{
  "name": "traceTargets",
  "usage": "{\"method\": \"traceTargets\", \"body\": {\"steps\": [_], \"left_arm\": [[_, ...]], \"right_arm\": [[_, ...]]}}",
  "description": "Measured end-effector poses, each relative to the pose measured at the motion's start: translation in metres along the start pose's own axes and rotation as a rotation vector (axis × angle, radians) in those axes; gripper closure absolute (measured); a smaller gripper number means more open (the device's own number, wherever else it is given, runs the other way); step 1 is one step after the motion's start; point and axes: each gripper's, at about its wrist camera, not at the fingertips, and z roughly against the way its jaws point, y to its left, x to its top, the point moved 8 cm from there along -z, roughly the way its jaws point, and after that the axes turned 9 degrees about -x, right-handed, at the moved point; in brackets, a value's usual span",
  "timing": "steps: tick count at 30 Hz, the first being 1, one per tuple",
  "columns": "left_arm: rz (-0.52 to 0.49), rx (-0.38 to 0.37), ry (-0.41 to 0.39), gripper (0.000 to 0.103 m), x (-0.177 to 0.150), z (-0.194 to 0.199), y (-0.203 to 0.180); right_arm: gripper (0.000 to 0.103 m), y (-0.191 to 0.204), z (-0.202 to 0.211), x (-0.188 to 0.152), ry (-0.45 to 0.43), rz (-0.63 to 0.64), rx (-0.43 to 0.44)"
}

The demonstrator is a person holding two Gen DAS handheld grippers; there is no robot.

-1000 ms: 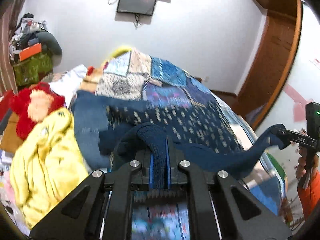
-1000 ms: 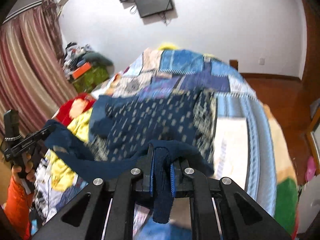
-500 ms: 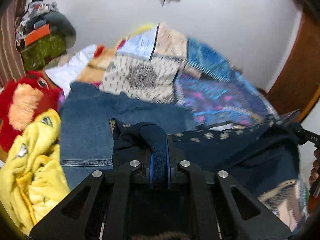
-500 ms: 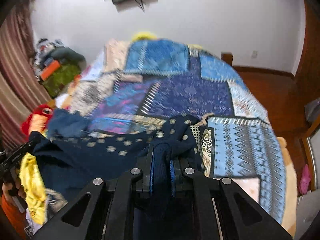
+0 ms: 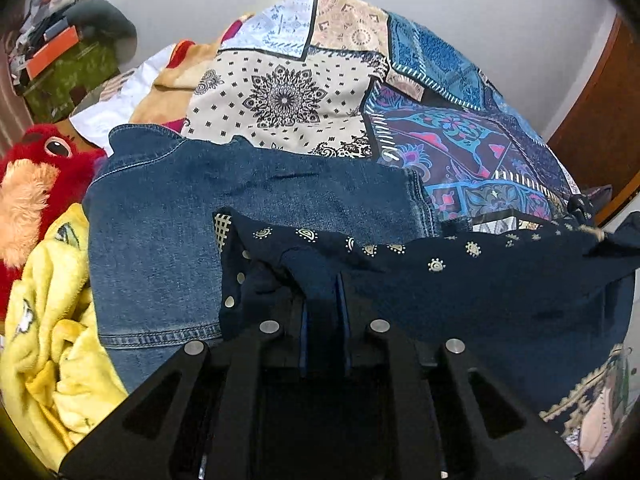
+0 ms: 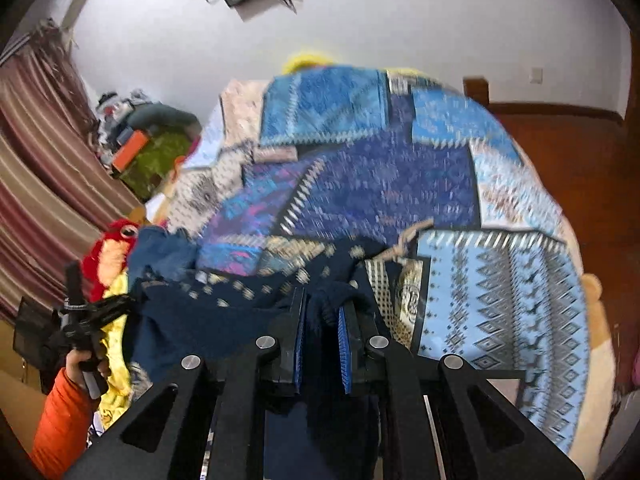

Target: Fold large clothes

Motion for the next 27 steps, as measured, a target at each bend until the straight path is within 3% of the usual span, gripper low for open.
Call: {"method": "traceTargets", "body": {"steps": [1,4,6,9,11,13,15,21,27], "left_arm": [[-0.003,0.006,0.013,0.087,0.001,0.001,0.0],[-0.005,0.036,0.05,0.087,0.003,0.004,0.001],[0.01,0.035,0.05,0.087,0.004,0.014,-0.001],[0.026,0.003,0.019,0.085,0.012,0.039,-0.008],[0.023,0.006,-0.001,0.071,0.017,0.055,-0.012],[-0.007,0.091,-0.07,0.031,0.025,0.078,-0.011],[-0.038,0.156,-0.163,0.02,0.031,0.104,-0.01],[-0.103,0.132,-0.15,0.02,0.011,0.116,-0.023],[-0.197,0.122,-0.028,0.02,-0.036,0.059,-0.039]], "right_arm": [[0.093,-0.002,0.011,0.007,-0.037,-0.003,-0.046],[0.093,-0.034,0.052,0.033,-0.184,-0.029,-0.352],[0.093,-0.045,0.07,0.039,-0.2,-0.065,-0.348],[0.093,-0.047,0.083,0.032,-0.157,-0.044,-0.287],[0.093,-0.038,0.086,0.019,-0.131,0.001,-0.281],[0.093,-0.024,0.085,0.001,-0.1,0.055,-0.263],[0.093,-0.004,0.081,-0.021,-0.071,0.108,-0.232],[0.093,0.039,0.04,-0.072,0.018,0.215,-0.164],[0.093,0.061,-0.027,-0.096,0.12,0.279,-0.184]]}}
